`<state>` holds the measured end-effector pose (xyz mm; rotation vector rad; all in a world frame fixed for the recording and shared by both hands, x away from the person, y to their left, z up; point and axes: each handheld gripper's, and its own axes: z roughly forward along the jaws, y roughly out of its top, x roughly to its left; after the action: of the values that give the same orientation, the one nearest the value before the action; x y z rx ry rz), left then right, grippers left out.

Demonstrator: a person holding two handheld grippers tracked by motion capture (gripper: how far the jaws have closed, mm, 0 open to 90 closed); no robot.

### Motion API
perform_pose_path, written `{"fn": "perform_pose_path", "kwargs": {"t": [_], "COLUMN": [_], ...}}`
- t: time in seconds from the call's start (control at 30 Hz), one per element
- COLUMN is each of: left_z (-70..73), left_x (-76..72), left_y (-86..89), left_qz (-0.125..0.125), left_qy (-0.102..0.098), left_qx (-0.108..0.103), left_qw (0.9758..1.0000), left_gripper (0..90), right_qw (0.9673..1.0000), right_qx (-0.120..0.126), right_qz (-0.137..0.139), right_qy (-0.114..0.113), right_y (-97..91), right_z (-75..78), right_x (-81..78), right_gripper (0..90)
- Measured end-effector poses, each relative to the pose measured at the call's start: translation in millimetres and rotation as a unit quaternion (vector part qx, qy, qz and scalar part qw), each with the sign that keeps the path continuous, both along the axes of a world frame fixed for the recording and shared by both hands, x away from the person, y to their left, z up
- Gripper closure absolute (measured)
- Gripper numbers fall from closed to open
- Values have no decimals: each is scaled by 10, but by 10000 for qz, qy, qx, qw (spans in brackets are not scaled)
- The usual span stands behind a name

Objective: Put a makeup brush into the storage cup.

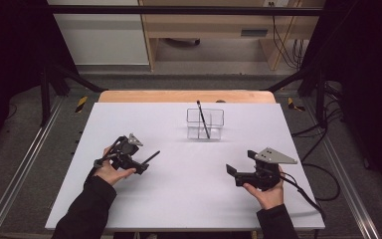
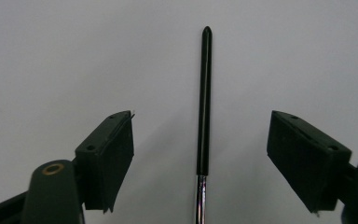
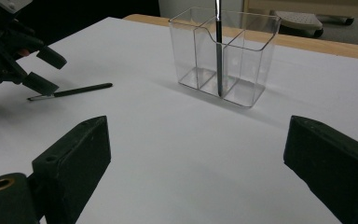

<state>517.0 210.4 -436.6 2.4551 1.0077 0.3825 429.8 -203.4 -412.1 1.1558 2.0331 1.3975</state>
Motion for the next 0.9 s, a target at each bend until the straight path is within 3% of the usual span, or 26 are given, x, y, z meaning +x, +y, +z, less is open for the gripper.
{"fn": "perform_pose_path", "kwargs": {"t": [0.5,0.9], "left_z": [-134,-155], "left_x": [30,44], "left_y": [-49,-40], "left_qz": [-93,-53], "left_qy": [264,490], "left_qx": [208,63], "left_qw": [9994,9988], "left_gripper": [466,666], "right_qw": [10000,10000], "right_qx": [-35,-24], "right_qz": [30,31], "right_qy": [25,33], "right_y": [32,32], "right_z": [-5,-4], "right_x": [2,1], "right_gripper": [78,78]}}
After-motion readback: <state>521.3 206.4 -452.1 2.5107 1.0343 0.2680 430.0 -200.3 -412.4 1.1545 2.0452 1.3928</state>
